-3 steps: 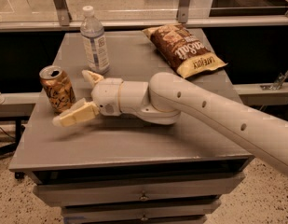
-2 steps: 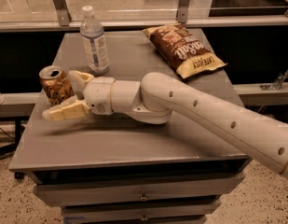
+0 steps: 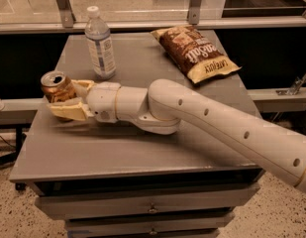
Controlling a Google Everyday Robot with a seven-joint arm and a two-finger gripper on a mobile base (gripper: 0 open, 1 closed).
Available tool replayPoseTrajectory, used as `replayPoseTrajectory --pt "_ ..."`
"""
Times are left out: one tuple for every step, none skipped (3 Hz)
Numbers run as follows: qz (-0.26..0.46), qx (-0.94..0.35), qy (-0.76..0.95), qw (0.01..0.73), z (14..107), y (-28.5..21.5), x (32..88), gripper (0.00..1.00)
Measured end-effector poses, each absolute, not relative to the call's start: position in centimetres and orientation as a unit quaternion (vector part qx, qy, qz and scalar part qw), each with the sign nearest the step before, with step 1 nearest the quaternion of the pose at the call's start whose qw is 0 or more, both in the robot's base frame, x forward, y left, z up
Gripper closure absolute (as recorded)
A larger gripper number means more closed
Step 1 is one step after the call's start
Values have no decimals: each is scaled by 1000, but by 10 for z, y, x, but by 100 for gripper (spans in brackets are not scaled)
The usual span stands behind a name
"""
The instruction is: Pick orange can
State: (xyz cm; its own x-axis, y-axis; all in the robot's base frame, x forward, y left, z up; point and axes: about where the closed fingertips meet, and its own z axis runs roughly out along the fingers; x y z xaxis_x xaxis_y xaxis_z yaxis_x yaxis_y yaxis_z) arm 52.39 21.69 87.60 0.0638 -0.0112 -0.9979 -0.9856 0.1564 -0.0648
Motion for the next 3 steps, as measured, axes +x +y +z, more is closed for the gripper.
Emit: replayPoseTrajectory --pt "429 -477 529 556 878 206 525 88" --pt "402 -480 539 563 890 178 530 100" --pt "363 -476 547 586 922 134 538 100"
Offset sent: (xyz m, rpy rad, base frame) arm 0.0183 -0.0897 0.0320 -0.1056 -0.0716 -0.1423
